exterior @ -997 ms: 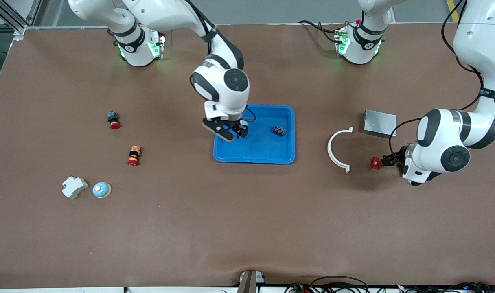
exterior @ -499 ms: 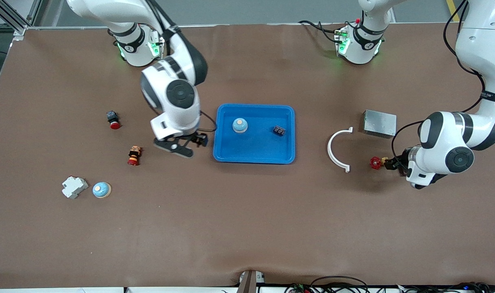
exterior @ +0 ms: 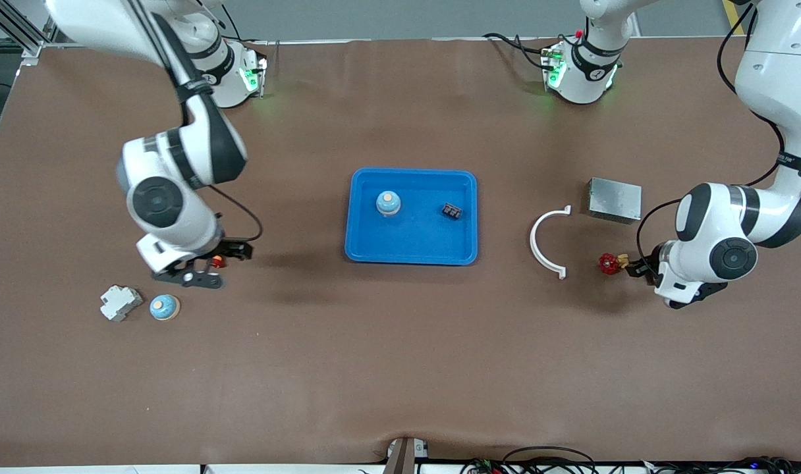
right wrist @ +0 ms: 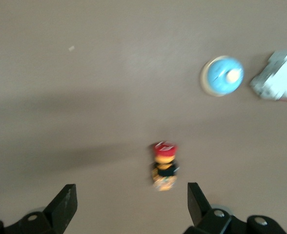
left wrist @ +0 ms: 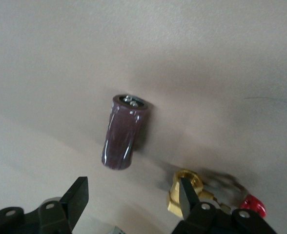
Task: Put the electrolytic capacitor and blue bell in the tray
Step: 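Grasp the second blue button with the right gripper while the left gripper grasps a capacitor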
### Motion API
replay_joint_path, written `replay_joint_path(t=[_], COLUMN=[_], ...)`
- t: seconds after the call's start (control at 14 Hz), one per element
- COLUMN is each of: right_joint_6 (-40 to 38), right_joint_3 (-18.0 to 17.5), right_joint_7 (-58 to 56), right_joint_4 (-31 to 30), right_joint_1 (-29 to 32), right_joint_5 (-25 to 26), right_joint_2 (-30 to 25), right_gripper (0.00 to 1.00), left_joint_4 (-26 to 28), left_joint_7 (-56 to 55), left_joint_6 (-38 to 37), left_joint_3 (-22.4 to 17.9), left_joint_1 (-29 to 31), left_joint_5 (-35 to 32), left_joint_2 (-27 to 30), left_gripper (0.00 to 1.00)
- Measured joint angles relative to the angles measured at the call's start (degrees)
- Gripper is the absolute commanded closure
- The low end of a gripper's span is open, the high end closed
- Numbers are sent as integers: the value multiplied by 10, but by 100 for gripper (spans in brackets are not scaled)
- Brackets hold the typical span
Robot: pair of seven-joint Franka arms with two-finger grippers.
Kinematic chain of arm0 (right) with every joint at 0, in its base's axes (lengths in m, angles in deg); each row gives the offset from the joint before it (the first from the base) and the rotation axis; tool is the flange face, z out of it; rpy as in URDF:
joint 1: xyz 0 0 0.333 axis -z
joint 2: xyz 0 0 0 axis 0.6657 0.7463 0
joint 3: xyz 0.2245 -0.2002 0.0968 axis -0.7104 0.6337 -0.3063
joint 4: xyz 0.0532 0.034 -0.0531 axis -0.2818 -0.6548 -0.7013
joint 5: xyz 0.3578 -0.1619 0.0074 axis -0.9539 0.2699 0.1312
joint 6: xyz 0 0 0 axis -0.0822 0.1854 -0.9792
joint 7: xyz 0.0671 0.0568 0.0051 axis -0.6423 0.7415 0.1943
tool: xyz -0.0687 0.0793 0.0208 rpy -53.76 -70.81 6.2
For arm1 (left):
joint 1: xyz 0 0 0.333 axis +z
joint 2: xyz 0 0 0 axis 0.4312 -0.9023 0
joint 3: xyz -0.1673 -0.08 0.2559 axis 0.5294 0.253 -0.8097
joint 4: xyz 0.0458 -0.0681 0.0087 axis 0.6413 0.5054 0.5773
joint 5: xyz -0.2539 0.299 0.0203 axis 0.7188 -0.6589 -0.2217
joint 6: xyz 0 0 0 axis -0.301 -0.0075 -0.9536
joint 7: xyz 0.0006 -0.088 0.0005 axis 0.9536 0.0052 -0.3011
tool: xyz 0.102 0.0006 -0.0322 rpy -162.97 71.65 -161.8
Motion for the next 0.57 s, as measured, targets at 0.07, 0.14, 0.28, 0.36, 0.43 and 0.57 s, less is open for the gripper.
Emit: replay_joint_path(t=[0.07,0.14,0.28,0.36,0.43,0.57], right_joint_6=[13,27,52,64,79,115], right_joint_3=[0,0,0,0,0,0], right_joint_7=[-38,-75,-138,-163,-187,-226], right_joint_4=[-1,-2,-3,-3,-3,-3], right_joint_1=[23,46,83,97,111,137], right_joint_5=[0,0,0,0,0,0], right_joint_2=[0,0,2,5,10,31], right_gripper=[0,0,0,0,0,0], left_joint_4=[-1,-1,-2,-2,-2,-2], left_joint_7=[9,15,22,23,24,26], left_joint_6=[7,13,23,30,35,42], left_joint_3=[0,0,0,0,0,0], left_joint_1=[0,1,1,2,3,6], left_joint_5=[-19,-31,-38,-39,-39,-40], left_joint_2=[-3,-4,-6,-8,-10,-15], left_gripper=[17,27,39,39,39,38])
